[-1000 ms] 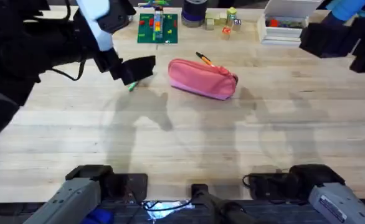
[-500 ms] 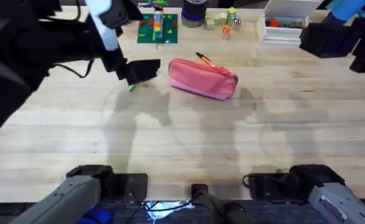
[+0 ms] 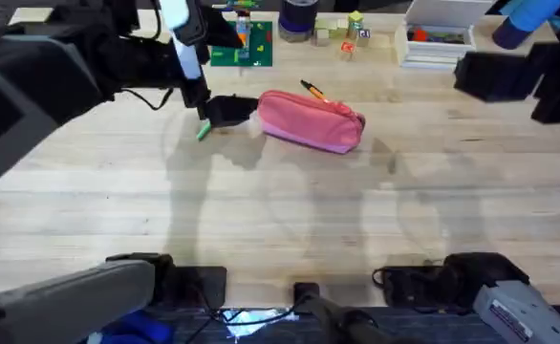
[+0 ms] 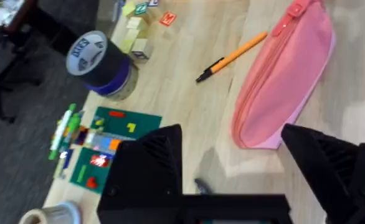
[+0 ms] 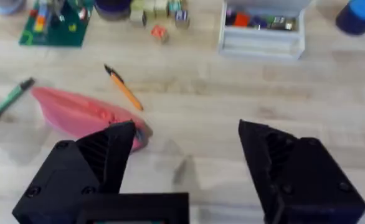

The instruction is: Unzip the bag, pick up the pens from the table one at a time and place them inside, then zip the bag closed.

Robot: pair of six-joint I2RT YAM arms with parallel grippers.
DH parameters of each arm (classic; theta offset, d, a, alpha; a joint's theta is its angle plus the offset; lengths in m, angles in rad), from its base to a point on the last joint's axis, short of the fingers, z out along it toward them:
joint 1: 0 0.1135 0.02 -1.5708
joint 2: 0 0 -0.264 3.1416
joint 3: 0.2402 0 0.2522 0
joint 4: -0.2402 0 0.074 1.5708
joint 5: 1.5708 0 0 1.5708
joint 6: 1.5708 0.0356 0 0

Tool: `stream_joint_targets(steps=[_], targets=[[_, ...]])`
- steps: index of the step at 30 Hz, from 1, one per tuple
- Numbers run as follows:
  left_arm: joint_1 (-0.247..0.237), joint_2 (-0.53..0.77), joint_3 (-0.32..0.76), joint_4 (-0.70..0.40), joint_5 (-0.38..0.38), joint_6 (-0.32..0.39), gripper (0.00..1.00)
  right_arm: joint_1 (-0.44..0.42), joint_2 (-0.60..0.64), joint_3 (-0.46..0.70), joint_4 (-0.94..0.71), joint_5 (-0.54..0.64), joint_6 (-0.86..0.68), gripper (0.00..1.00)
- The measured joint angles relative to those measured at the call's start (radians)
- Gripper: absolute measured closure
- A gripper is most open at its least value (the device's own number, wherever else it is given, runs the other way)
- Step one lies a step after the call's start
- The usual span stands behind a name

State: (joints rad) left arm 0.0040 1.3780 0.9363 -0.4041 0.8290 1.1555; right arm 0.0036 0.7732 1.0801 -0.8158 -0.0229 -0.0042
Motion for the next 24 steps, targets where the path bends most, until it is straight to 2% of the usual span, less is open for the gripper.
stream_joint_targets(steps=[5,13,24], targets=[[-0.018,0.054,0.0,0.005,0.032,0.001,0.008,0.0,0.0,0.0,-0.057,0.0,0.0,0.006],[-0.089,0.138,0.0,0.047,0.043,0.001,0.008,0.0,0.0,0.0,-0.057,0.0,0.0,0.006],[-0.09,0.251,0.0,0.106,0.043,0.001,0.008,0.0,0.0,0.0,-0.057,0.0,0.0,0.006]])
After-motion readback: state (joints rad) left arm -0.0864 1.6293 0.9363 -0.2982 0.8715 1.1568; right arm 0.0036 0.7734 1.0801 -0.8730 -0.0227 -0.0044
